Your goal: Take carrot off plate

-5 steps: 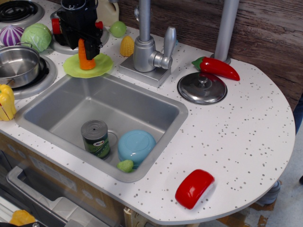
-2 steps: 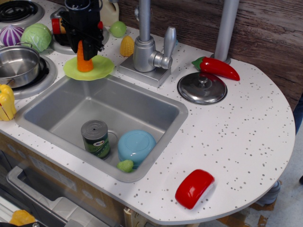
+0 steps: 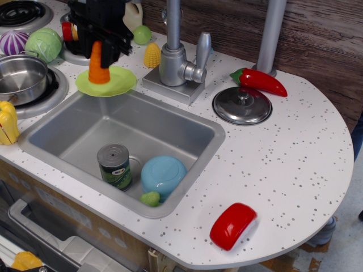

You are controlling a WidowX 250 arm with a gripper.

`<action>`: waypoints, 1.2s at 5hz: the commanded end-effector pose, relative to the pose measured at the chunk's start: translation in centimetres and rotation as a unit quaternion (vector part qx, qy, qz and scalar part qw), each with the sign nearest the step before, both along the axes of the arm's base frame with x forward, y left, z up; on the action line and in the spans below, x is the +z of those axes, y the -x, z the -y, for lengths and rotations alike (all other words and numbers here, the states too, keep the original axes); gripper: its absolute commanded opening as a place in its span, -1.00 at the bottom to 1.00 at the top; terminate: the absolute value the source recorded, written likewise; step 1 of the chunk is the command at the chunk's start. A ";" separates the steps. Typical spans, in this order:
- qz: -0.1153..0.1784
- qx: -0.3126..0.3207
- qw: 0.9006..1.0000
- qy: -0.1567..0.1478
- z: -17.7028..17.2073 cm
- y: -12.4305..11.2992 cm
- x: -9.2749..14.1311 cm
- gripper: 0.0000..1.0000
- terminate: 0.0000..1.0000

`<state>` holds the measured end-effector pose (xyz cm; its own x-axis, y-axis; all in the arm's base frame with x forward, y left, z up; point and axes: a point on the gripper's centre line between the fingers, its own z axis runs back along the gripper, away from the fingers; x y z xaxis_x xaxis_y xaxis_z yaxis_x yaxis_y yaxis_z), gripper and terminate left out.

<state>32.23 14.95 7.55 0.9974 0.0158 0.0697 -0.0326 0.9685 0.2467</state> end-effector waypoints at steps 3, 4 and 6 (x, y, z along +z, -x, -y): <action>0.109 0.018 0.994 0.022 1.1 1.7 -6.8 -1.00 -1.00; 0.119 0.010 0.992 0.028 0.9 1.5 -8.7 -1.00 -1.00; 0.094 -0.044 0.992 0.068 0.1 1.5 -9.7 1.00 -1.00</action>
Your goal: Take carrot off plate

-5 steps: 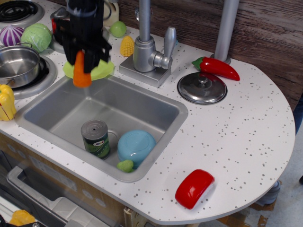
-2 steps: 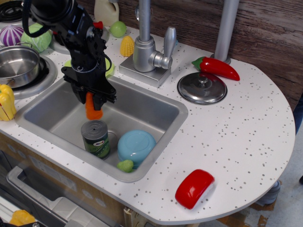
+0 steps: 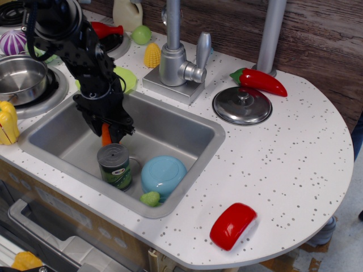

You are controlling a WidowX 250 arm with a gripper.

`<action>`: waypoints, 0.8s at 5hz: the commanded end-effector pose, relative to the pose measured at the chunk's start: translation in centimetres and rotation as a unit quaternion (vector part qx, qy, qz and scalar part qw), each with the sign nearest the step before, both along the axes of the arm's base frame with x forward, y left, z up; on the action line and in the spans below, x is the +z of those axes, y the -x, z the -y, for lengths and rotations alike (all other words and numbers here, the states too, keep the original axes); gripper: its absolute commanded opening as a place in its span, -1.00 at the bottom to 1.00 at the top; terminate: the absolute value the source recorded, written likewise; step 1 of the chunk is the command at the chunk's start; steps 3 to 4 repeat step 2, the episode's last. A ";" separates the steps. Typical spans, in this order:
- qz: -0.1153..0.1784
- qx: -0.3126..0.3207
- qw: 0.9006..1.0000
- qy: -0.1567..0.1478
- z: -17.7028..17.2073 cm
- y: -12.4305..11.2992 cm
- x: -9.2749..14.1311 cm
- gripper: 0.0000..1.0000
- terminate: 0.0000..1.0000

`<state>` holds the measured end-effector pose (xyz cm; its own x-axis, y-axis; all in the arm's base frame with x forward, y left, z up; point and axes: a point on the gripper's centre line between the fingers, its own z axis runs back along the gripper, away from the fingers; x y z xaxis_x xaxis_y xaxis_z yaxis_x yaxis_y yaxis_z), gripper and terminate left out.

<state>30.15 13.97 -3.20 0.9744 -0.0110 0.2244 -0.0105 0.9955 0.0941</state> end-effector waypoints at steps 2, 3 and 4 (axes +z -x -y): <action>0.017 -0.018 1.000 -0.008 -0.9 -0.6 1.0 1.00 1.00; 0.017 -0.018 1.000 -0.008 -0.9 -0.6 1.0 1.00 1.00; 0.017 -0.018 1.000 -0.008 -0.9 -0.6 1.0 1.00 1.00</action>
